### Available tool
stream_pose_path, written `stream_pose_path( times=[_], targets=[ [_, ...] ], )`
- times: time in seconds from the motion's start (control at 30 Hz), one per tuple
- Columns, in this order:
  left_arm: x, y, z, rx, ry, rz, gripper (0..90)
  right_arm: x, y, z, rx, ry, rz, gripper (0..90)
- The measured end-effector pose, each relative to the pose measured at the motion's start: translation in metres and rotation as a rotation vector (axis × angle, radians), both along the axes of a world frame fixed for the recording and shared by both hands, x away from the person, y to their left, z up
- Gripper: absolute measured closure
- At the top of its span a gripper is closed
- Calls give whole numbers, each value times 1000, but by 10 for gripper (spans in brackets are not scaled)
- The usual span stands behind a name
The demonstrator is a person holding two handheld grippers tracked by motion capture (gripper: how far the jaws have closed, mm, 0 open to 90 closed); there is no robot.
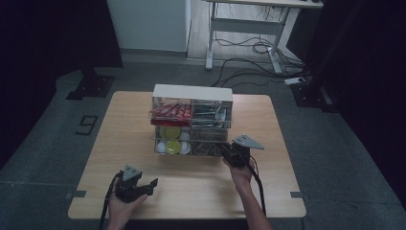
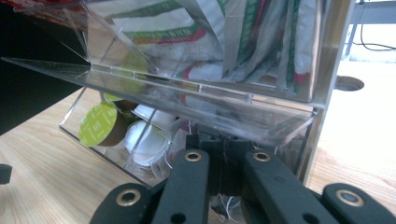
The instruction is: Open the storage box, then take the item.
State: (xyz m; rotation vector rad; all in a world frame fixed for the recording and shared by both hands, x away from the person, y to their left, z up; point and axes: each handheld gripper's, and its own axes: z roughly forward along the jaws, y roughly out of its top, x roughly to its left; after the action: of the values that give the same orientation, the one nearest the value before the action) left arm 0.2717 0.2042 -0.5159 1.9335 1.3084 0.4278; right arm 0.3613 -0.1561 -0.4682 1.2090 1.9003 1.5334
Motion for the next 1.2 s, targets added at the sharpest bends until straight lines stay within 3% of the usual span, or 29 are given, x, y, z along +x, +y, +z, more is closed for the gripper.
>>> stream_pose_path(
  times=[0.47, 1.2],
  targets=[
    [0, 0, 0, 0, 2, 3, 286, 6, 0, 9, 49, -22, -9, 895],
    [0, -7, -2, 12, 3, -16, 285, 4, -3, 9, 82, -29, -15, 895]
  ],
)
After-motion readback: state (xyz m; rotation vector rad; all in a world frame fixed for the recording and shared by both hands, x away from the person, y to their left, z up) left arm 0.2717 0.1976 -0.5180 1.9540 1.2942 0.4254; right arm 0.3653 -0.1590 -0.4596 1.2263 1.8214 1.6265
